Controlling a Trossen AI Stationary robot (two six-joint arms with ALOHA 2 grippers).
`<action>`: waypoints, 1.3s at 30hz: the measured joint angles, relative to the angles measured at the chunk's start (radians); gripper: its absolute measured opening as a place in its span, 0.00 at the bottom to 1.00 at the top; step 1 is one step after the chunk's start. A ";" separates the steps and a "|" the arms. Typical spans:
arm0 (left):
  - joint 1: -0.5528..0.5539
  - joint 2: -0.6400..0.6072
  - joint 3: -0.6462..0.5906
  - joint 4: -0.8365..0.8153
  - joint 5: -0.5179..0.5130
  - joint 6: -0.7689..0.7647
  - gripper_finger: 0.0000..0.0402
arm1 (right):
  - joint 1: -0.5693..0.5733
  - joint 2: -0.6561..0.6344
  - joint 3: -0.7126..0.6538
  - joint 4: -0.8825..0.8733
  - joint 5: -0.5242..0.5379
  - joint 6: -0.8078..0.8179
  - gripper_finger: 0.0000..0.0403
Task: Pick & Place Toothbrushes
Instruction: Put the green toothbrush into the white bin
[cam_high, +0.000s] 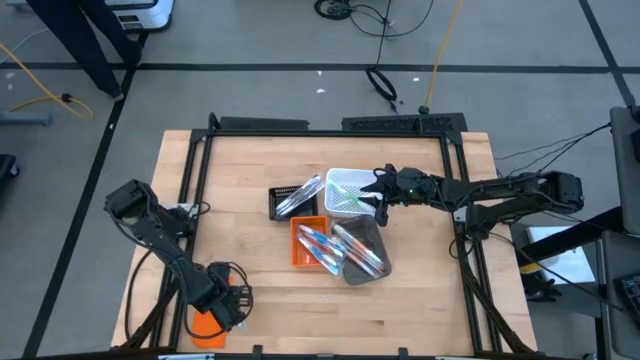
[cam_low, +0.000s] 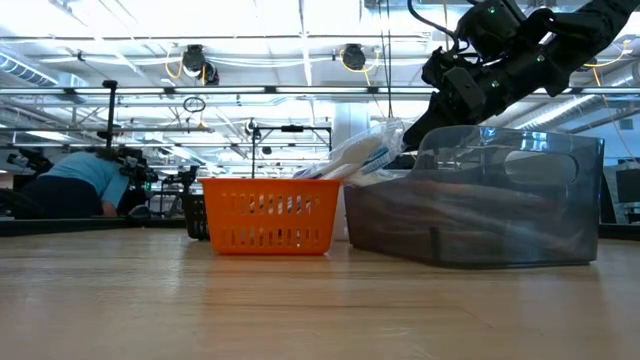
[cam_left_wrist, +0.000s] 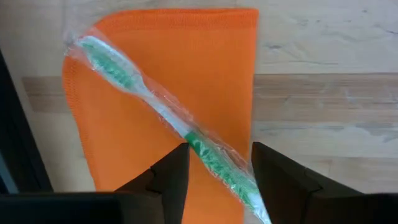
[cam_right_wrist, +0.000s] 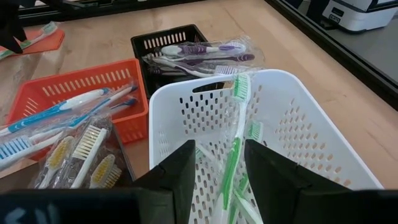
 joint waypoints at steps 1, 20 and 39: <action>0.003 0.000 0.000 0.000 0.001 0.000 0.41 | 0.000 0.000 0.000 0.000 0.000 0.000 0.32; 0.059 -0.040 0.000 -0.004 -0.004 0.036 0.00 | 0.000 0.000 0.000 -0.001 0.000 0.000 0.32; 0.193 -0.274 0.000 0.044 -0.477 0.543 0.00 | 0.000 0.000 0.000 -0.001 0.002 0.000 0.32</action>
